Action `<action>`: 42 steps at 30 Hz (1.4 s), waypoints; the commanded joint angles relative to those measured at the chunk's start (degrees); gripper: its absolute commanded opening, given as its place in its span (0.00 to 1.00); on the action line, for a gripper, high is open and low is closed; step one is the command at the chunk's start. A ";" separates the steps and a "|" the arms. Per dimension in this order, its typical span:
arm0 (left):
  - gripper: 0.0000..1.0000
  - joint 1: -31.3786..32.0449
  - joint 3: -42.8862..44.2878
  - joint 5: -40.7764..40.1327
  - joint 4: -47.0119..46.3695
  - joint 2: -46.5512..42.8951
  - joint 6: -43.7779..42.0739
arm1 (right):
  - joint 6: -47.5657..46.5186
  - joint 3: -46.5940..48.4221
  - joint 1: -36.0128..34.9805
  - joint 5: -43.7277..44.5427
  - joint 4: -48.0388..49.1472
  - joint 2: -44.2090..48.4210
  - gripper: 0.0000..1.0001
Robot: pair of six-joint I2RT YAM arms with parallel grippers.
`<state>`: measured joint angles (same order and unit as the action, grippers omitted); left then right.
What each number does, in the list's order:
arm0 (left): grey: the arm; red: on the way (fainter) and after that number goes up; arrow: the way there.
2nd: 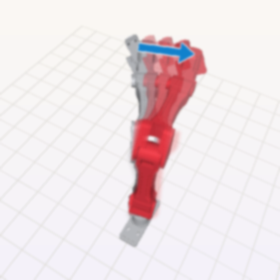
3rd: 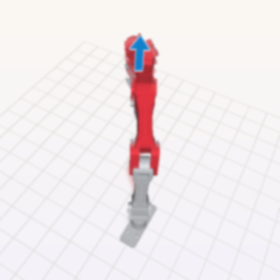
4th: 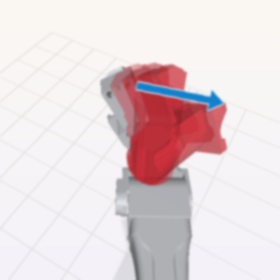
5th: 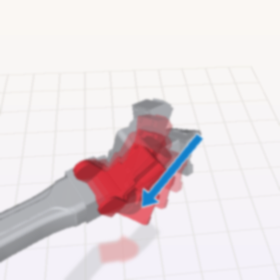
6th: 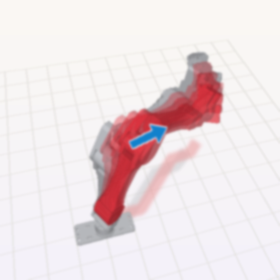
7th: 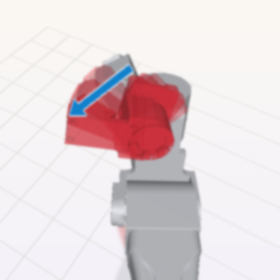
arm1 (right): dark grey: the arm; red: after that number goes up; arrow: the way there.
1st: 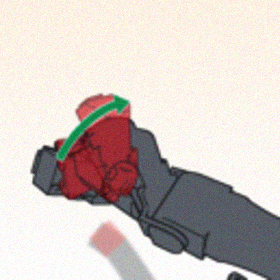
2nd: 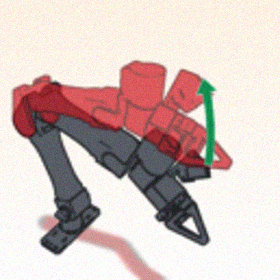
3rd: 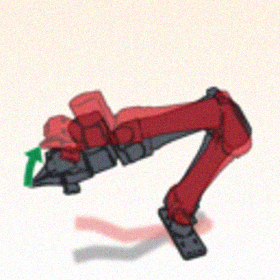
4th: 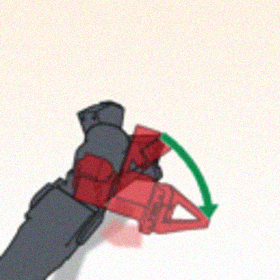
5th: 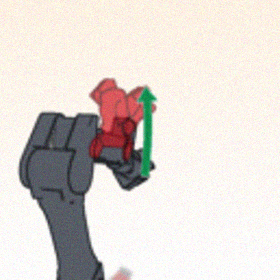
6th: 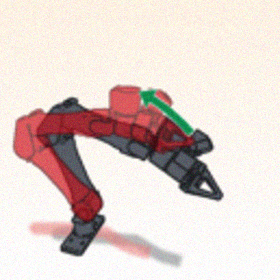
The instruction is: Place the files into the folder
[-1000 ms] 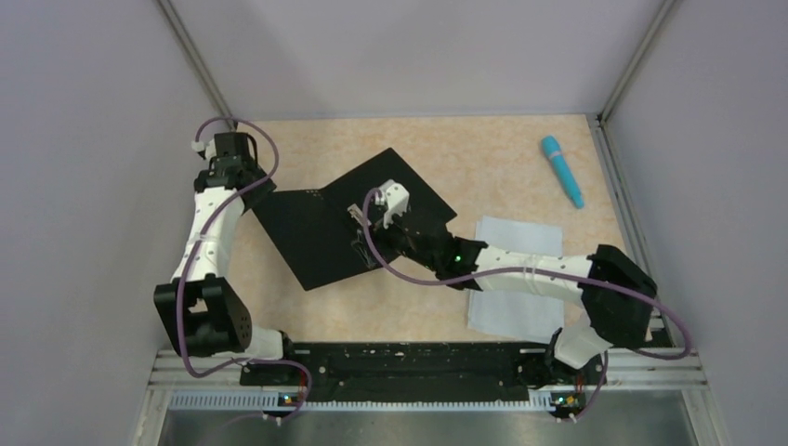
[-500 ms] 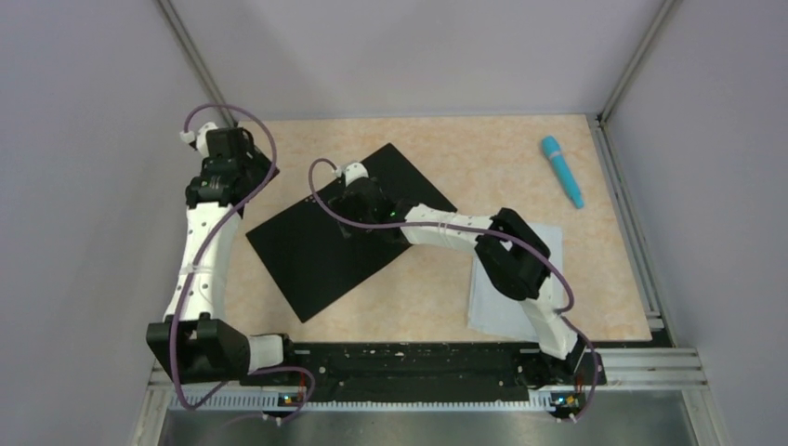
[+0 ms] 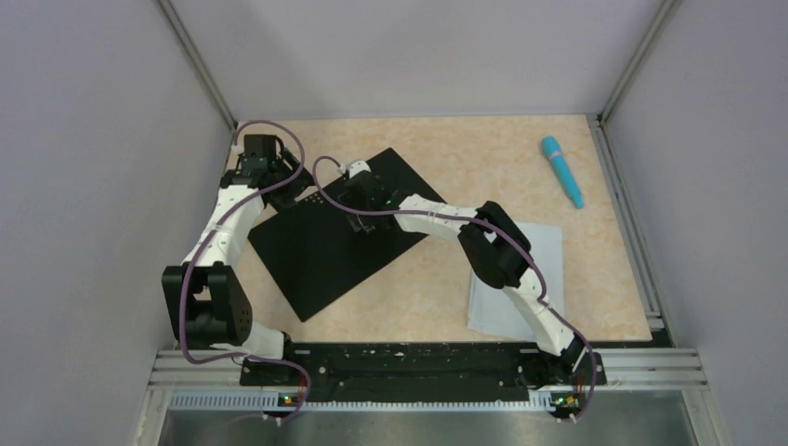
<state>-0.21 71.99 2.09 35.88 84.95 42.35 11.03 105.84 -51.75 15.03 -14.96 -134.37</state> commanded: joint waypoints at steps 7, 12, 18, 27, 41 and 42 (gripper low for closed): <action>0.76 2.03 -2.31 2.77 -7.13 4.77 3.38 | 9.48 -1.40 -1.37 1.92 -5.28 2.01 0.56; 0.76 3.36 -0.24 3.41 -7.19 9.16 2.47 | 16.26 -2.57 -1.56 0.47 -6.83 3.03 0.40; 0.76 4.66 0.96 3.45 -6.76 12.96 1.90 | 22.10 -4.56 -1.72 -0.37 -7.78 4.59 0.23; 0.77 4.78 1.80 4.96 -6.74 14.94 0.53 | 26.74 -6.75 -3.68 -1.73 -7.57 6.29 0.19; 0.78 8.07 -8.47 3.15 -8.81 8.87 1.42 | 32.34 -25.26 -5.11 -3.85 0.80 17.12 0.15; 0.78 8.86 -9.94 2.26 -8.81 7.98 1.78 | 32.81 -26.15 -5.17 -4.13 1.01 17.69 0.15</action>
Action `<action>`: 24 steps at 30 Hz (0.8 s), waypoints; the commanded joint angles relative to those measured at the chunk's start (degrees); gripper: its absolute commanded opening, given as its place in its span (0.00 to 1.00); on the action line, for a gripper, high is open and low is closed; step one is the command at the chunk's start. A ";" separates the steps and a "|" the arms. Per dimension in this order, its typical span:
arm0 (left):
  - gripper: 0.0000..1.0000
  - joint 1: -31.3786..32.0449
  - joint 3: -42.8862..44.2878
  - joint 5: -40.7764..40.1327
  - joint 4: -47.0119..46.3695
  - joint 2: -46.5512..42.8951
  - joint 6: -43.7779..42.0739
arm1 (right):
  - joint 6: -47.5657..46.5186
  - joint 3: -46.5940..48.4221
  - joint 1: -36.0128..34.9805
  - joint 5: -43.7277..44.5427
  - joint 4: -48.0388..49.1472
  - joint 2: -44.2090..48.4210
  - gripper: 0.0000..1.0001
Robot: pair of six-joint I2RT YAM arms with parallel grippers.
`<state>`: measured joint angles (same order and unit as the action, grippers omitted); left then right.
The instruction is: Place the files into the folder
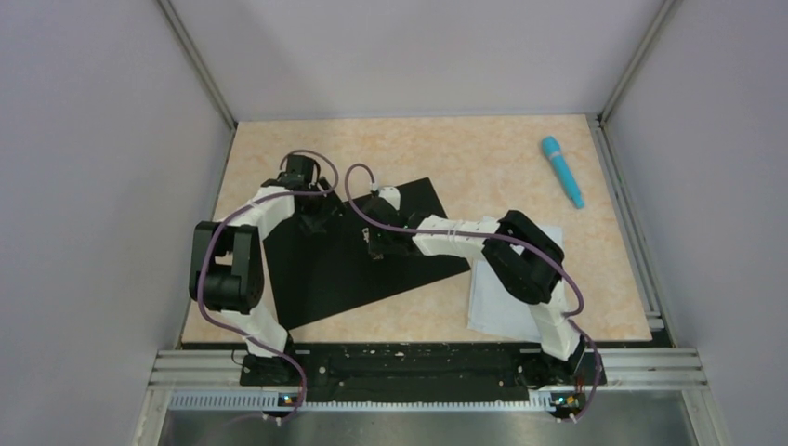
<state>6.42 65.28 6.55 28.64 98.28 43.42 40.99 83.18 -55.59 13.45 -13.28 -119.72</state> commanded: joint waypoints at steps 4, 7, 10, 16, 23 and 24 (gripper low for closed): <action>0.79 4.21 -7.07 -4.76 -2.10 -8.59 1.74 | 4.16 -6.44 -1.79 -1.97 0.58 5.58 0.15; 0.79 5.42 -9.43 -5.95 -2.29 -10.76 2.48 | 4.88 -9.53 -2.08 -1.30 2.44 7.68 0.15; 0.79 5.93 -11.96 -5.93 -3.44 -13.07 3.06 | 4.95 -11.18 -2.21 -1.45 2.83 8.38 0.14; 0.80 6.04 -15.33 -8.26 -3.46 -17.51 3.55 | 4.30 -13.73 -2.70 -1.20 3.15 10.69 0.14; 0.78 6.07 -18.15 -14.24 -1.84 -22.11 6.65 | 1.15 -13.00 -3.91 -0.46 2.13 11.86 0.14; 0.77 6.07 -18.05 -14.73 -1.44 -22.09 6.82 | 0.47 -12.50 -4.06 0.12 1.78 11.98 0.14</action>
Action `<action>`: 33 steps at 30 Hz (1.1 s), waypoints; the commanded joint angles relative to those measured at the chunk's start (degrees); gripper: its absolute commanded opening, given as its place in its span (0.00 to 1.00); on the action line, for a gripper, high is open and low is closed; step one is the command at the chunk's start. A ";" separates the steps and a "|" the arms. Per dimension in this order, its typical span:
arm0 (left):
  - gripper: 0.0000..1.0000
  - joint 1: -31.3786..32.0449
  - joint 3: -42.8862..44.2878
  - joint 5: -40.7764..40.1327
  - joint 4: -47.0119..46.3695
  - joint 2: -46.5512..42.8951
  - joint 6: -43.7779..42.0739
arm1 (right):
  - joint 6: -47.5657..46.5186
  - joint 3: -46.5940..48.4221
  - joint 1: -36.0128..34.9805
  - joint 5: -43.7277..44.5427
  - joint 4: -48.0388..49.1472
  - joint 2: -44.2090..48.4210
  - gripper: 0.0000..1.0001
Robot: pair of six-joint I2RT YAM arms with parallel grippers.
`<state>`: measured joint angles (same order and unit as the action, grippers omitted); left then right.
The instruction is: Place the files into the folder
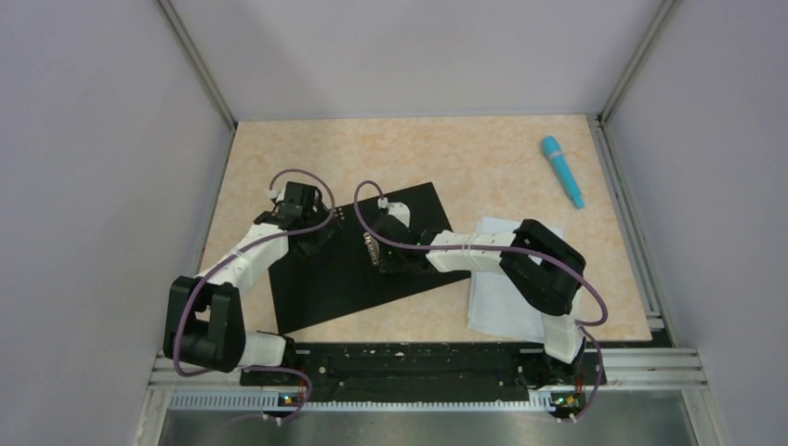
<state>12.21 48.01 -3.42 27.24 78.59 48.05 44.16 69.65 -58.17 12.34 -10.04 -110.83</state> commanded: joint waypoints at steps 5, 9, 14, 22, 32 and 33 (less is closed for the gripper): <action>0.77 0.20 0.50 -5.59 1.53 -1.85 2.00 | -9.61 4.40 -1.71 2.40 -1.21 3.42 0.21; 0.77 -0.05 0.67 -6.66 2.46 -0.61 2.47 | -15.04 7.29 -1.74 2.35 -1.74 2.19 0.33; 0.77 -0.47 0.96 -7.22 2.39 -0.21 3.29 | -19.69 11.83 -1.78 0.45 -2.57 -1.67 0.38; 0.77 -1.51 2.35 -8.75 3.84 -0.82 3.19 | -22.70 20.91 -2.17 2.40 -8.51 -9.33 0.34; 0.77 -2.10 2.31 -9.04 4.33 0.01 3.62 | -21.95 23.42 -4.27 7.90 -13.99 -11.99 0.27; 0.77 -2.10 2.27 -9.04 4.29 0.13 3.63 | -21.54 23.47 -4.46 7.98 -14.41 -12.23 0.25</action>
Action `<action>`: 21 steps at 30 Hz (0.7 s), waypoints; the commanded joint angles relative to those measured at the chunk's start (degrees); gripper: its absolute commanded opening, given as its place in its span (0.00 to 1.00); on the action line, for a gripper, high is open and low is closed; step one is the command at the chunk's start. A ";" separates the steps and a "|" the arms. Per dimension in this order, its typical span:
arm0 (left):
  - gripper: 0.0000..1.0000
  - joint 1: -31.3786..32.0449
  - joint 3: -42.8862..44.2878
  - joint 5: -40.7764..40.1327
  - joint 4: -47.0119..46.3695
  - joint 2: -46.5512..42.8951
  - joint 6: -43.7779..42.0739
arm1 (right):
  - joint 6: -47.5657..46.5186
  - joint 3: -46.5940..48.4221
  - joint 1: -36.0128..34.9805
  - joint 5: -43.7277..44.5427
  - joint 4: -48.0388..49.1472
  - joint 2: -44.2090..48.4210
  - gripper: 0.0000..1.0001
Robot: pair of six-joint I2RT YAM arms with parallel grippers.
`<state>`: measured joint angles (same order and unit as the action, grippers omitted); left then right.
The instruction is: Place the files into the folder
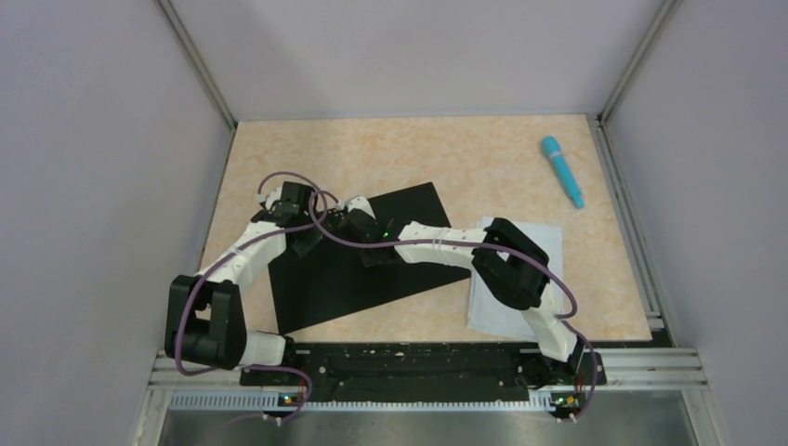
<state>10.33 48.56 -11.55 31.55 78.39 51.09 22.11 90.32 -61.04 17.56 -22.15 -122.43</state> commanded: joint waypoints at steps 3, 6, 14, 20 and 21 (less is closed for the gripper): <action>0.77 -0.22 1.71 -0.69 -0.43 0.81 0.46 | 1.81 2.52 -2.08 3.35 -3.55 -0.81 0.20; 0.79 -0.18 1.54 0.62 -1.10 1.50 0.26 | 3.46 2.04 -2.32 3.65 -4.89 -0.65 0.15; 0.81 0.36 0.62 6.52 -4.28 3.67 -1.34 | 9.63 -3.55 -2.55 3.92 -6.23 3.76 0.01; 0.81 2.79 0.35 7.85 -4.81 4.92 -1.81 | 13.45 -8.42 -2.52 4.08 -5.73 7.88 0.00; 0.81 3.33 0.19 7.81 -4.90 4.84 -1.90 | 14.09 -9.41 -2.49 4.18 -5.50 8.58 0.00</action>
<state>11.94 48.56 -5.19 28.84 83.07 50.17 32.23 83.92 -62.54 21.34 -25.10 -117.86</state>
